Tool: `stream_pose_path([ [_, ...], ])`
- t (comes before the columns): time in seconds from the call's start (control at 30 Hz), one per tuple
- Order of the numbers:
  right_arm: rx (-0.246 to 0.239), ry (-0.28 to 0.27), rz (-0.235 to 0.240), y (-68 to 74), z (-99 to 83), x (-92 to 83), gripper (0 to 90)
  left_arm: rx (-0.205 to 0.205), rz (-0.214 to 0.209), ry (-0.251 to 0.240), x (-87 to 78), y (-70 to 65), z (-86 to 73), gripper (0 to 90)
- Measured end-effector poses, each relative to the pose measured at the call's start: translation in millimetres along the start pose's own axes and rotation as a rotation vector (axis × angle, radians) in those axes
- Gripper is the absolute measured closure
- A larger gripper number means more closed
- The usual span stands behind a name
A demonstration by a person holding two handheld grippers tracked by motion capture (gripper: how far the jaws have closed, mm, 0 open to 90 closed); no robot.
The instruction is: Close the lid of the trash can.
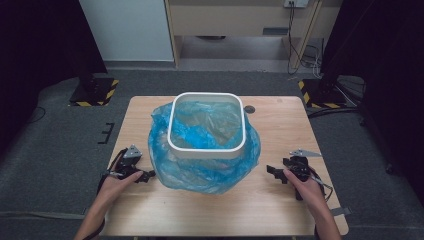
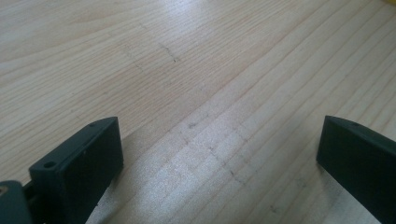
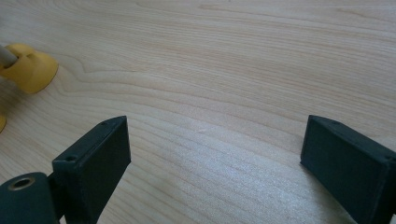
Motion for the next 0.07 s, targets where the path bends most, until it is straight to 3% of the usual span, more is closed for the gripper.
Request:
stream_pose_path([
  [0.07,0.0,0.001,0.001,0.1,0.0,0.0,7.9,-0.005,0.001,-0.003,-0.1,0.3,0.3,0.0],
])
Point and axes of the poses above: each handheld gripper's, and its own axes: x roughly forward along the jaws, z roughly out of its top, y roughly to its left, the point moved 10 cm from there along x, roughly forward along the jaws, and after that the axes turned 14 degrees about y, right-handed, at the moved point
